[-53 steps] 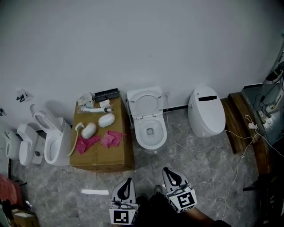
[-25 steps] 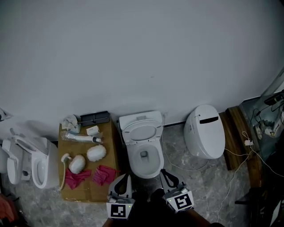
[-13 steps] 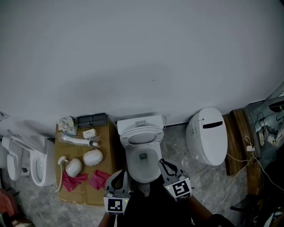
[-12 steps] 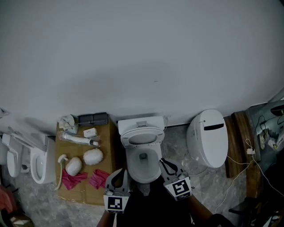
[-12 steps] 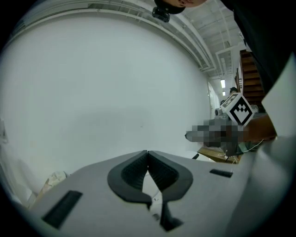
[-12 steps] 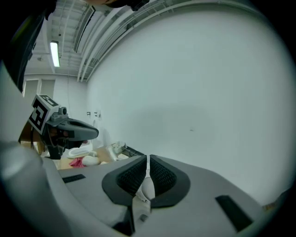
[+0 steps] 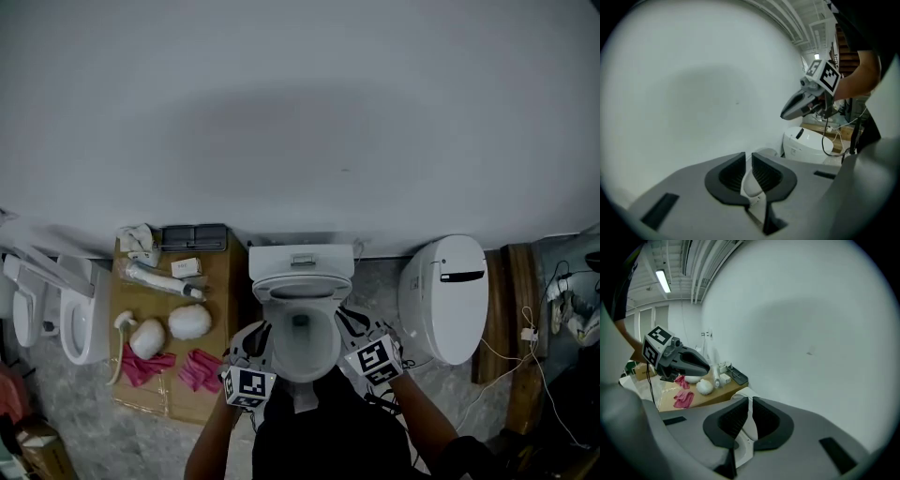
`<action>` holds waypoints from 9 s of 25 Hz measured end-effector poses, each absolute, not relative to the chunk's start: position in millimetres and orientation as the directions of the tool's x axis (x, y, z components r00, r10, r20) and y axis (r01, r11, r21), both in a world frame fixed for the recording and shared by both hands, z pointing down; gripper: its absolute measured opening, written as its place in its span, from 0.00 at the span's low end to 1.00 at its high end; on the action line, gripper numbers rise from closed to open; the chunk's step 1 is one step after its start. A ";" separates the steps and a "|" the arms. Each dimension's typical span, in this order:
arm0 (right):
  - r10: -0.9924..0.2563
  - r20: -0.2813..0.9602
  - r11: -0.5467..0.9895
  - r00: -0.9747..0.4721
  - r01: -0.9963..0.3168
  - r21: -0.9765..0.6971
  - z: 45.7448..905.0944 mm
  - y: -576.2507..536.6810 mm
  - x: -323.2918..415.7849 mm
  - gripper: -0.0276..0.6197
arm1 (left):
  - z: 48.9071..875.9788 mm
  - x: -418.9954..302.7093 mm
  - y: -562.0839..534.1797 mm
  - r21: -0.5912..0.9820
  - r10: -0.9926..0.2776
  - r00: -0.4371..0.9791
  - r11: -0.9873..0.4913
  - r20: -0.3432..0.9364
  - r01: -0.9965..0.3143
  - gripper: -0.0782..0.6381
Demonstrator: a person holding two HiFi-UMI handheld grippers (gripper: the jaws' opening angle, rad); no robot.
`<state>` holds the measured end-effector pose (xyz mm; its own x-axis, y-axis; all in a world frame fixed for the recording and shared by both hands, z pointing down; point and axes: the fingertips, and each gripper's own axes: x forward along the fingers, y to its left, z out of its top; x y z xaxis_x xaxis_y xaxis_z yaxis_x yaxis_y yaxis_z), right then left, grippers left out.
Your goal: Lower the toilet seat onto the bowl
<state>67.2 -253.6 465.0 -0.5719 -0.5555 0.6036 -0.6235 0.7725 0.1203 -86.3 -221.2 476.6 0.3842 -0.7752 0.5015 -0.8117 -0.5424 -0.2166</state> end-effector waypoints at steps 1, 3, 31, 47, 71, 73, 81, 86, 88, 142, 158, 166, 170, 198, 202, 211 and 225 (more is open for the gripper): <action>-0.541 0.619 0.780 -0.569 -0.615 0.116 474.4 -261.1 66.0 0.09 | 490.3 -84.4 -228.2 -0.214 -0.753 0.390 -0.564 0.530 -0.798 0.18; -0.509 0.655 0.796 -0.558 -0.595 0.112 494.2 -274.9 65.1 0.09 | 513.6 -80.9 -241.6 -0.208 -0.710 0.402 -0.605 0.579 -0.769 0.25; -0.277 0.888 0.915 -0.367 -0.383 0.127 664.0 -347.0 73.3 0.20 | 652.8 -80.7 -338.1 -0.245 -0.442 0.340 -0.837 0.830 -0.489 0.31; -0.233 0.899 0.941 -0.370 -0.318 0.113 664.7 -322.6 69.7 0.15 | 672.1 -83.1 -320.2 -0.217 -0.369 0.350 -0.889 0.861 -0.402 0.20; -0.267 0.919 0.950 -0.291 -0.239 0.201 683.6 -212.1 78.5 0.15 | 688.0 -74.2 -207.1 -0.265 -0.297 0.398 -0.955 0.868 -0.135 0.18; -0.272 0.917 0.951 -0.291 -0.225 0.211 685.3 -204.3 79.4 0.15 | 689.9 -73.0 -199.5 -0.272 -0.301 0.399 -0.954 0.866 -0.128 0.18; -0.234 0.916 0.972 -0.326 -0.070 0.223 695.2 -173.3 81.9 0.15 | 700.1 -69.6 -170.7 -0.280 -0.296 0.354 -0.955 0.887 -0.097 0.19; -0.195 0.909 0.978 -0.367 -0.006 0.207 702.7 -157.4 79.9 0.15 | 706.6 -71.0 -156.6 -0.318 -0.329 0.339 -0.944 0.882 -0.090 0.19; -0.176 0.910 0.980 -0.376 0.016 0.196 706.1 -150.2 80.0 0.15 | 710.0 -70.3 -149.8 -0.320 -0.330 0.334 -0.943 0.883 -0.087 0.19; 0.114 0.944 0.965 -0.310 0.260 -0.031 926.0 31.2 81.7 0.36 | 919.8 -62.0 34.4 0.012 0.078 0.286 -0.974 0.955 0.228 0.33; 0.046 0.961 0.964 -0.272 0.265 0.029 1002.5 46.4 82.9 0.38 | 989.7 -62.9 52.5 0.054 0.115 0.264 -0.972 0.958 0.228 0.33; 0.081 0.964 0.969 -0.254 0.246 -0.017 1041.5 51.7 81.4 0.38 | 1029.0 -61.8 56.9 0.044 0.099 0.279 -0.980 0.955 0.195 0.31; 0.073 0.971 0.972 -0.228 0.235 -0.018 1062.0 47.1 81.2 0.37 | 1050.4 -61.6 54.2 0.036 0.083 0.278 -0.985 0.957 0.170 0.30; -0.209 0.836 0.818 -0.507 -0.560 -0.136 810.8 -1.7 59.9 0.23 | 823.4 -47.3 -5.0 0.054 -0.261 0.480 -0.835 0.837 -0.548 0.15; -0.441 0.714 0.638 -0.544 -0.750 -0.177 693.8 -40.0 62.4 0.20 | 706.9 -55.4 -33.9 0.074 -0.468 0.497 -0.669 0.731 -0.739 0.13; -0.713 0.445 0.486 -0.541 -0.840 -0.243 488.3 -55.4 68.2 0.11 | 481.4 -81.0 -55.8 -0.038 -0.828 0.362 -0.416 0.428 -0.908 0.12; -0.847 0.232 0.463 -0.479 -0.878 -0.121 363.2 -40.8 58.9 0.10 | 357.1 -80.7 -37.7 -0.040 -0.892 0.377 -0.398 0.250 -0.916 0.13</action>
<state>58.9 -40.8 363.2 -0.4788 -0.8468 0.2318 -0.8779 0.4632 -0.1215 -80.7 -37.7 357.1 0.3767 -0.8921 0.2495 -0.9165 -0.3981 -0.0396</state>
